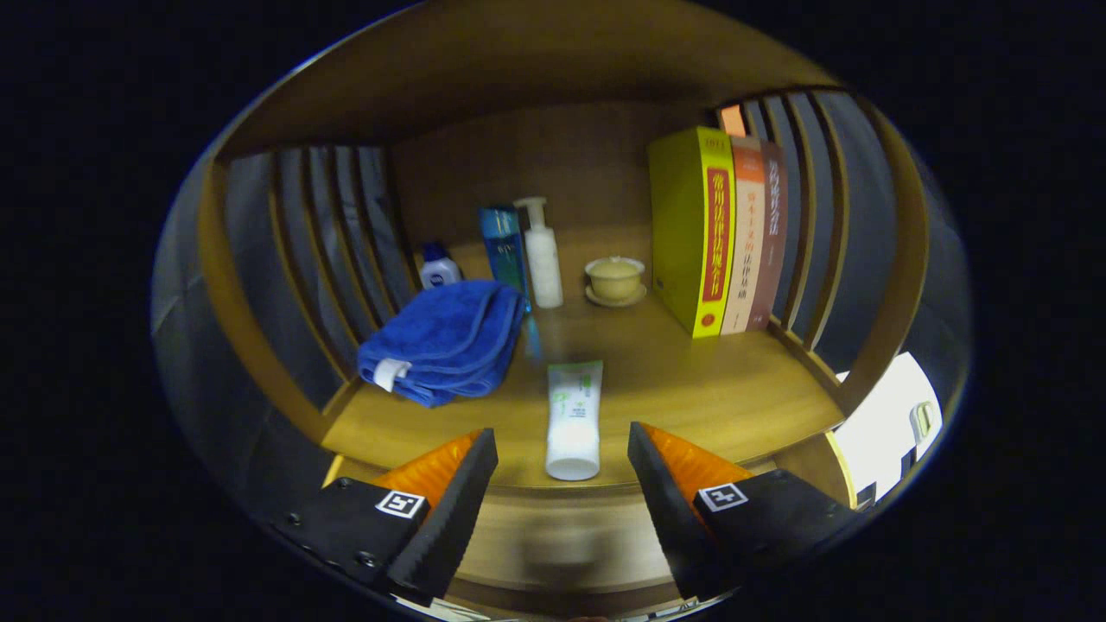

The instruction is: Pull open the drawer, take out the items inside it, and place them on the countertop above the cabinet.

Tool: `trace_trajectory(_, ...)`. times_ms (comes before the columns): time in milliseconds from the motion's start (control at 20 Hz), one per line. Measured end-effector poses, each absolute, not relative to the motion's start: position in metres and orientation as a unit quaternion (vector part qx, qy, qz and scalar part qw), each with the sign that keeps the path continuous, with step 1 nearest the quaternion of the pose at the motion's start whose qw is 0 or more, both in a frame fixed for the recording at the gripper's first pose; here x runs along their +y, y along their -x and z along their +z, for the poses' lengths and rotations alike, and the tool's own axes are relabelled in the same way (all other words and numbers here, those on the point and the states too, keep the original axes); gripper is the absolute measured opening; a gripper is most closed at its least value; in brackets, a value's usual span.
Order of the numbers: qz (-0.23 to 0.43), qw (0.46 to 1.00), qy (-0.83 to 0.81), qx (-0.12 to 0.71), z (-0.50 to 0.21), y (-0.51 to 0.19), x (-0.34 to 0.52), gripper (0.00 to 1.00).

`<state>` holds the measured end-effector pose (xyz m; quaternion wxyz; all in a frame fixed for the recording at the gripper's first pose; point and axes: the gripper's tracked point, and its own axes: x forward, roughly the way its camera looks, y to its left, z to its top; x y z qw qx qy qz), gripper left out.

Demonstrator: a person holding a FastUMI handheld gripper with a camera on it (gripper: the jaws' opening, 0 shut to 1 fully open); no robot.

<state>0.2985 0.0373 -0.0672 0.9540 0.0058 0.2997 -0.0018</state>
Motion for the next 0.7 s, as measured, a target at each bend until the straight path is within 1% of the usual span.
trace_trajectory(150, 0.021, 0.973, -0.005, 0.23, -0.027, -0.27, 0.049, 0.99)
trace_trajectory(350, 0.036, 0.989, 0.004, 0.145, 0.002, -0.224, 0.052, 0.99)
trace_trajectory(500, 0.023, 0.995, 0.013, 0.1, 0.003, -0.19, 0.045, 0.98)
trace_trajectory(700, 0.009, 0.997, 0.026, 0.071, -0.021, -0.146, 0.037, 0.98)
